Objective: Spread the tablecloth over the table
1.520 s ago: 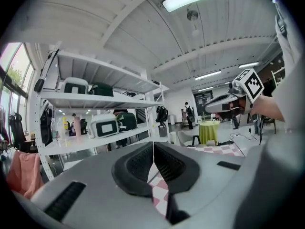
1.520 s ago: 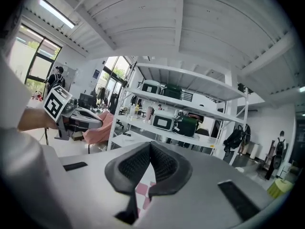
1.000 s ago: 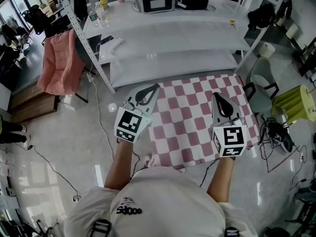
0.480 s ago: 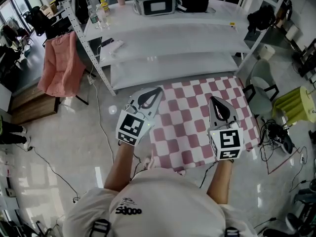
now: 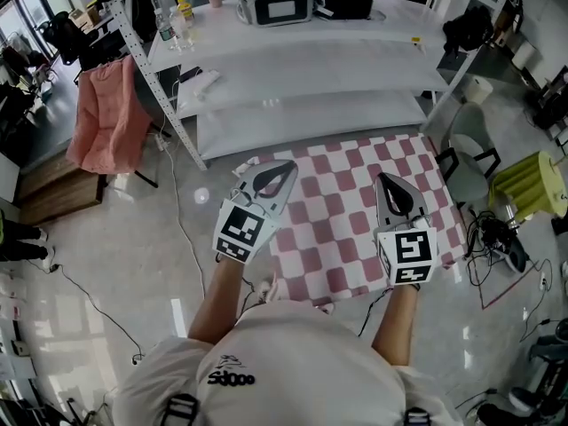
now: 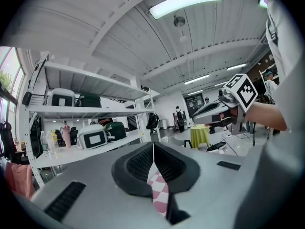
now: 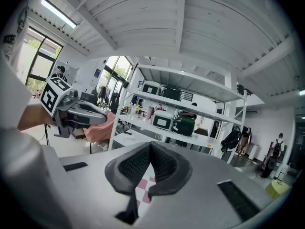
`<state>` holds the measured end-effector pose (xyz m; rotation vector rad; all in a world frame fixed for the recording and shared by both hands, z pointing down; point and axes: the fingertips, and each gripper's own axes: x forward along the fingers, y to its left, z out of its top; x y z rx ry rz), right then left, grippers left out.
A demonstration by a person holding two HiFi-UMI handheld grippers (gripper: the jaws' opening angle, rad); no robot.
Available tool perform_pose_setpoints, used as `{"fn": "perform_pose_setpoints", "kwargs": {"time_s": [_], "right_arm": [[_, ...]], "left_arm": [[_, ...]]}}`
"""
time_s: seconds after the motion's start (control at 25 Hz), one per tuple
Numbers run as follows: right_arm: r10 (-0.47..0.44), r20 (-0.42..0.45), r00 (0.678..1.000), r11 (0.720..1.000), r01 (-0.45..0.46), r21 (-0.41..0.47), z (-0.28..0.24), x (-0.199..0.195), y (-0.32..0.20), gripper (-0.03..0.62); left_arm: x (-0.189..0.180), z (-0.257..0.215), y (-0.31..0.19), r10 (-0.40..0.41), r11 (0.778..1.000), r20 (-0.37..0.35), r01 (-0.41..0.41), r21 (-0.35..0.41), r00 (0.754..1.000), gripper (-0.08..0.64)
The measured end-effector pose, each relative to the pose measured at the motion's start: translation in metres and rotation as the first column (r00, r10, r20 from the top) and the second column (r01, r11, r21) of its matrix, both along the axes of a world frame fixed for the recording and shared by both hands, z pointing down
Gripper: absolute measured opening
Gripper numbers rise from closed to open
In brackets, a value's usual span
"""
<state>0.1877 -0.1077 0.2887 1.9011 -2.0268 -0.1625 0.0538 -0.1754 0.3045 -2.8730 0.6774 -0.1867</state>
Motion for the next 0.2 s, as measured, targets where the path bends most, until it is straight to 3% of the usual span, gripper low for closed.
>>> {"fn": "perform_pose_setpoints", "kwargs": {"time_s": [0.2], "right_arm": [[0.007,0.008,1.0,1.0,-0.007,-0.009,0.0049,0.0024,0.0004,0.015]], "left_arm": [[0.0039,0.0045,0.0023,0.013,1.0,0.009,-0.013,-0.009,1.0,0.032]]}}
